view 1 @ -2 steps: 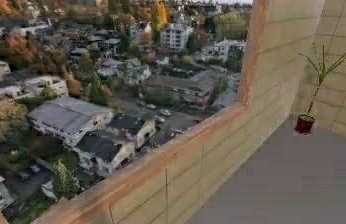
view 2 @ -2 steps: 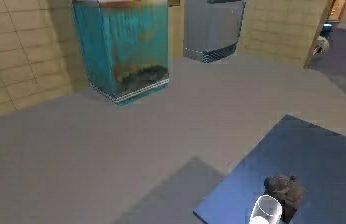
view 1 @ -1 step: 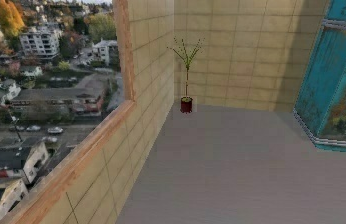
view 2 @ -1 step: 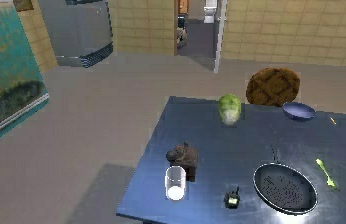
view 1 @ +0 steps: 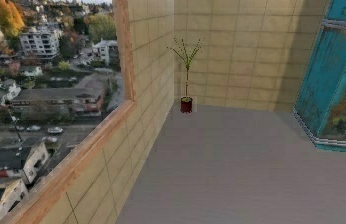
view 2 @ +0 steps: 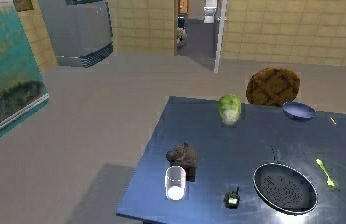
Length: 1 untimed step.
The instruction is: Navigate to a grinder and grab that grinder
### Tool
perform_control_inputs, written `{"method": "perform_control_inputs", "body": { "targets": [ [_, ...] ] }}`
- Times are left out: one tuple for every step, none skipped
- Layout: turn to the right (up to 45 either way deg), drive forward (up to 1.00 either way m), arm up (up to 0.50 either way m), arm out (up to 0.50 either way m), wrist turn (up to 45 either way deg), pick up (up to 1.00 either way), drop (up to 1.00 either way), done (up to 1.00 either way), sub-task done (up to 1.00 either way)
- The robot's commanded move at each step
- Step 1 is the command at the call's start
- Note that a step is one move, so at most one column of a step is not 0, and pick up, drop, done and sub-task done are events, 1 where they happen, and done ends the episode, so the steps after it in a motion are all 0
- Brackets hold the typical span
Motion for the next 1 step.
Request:
{"method": "perform_control_inputs", "body": {
  "targets": [
    [0.0, 0.0, 0.38, 0.0, 0.0, 0.0, 0.0, 0.0, 0.0]
  ]
}}
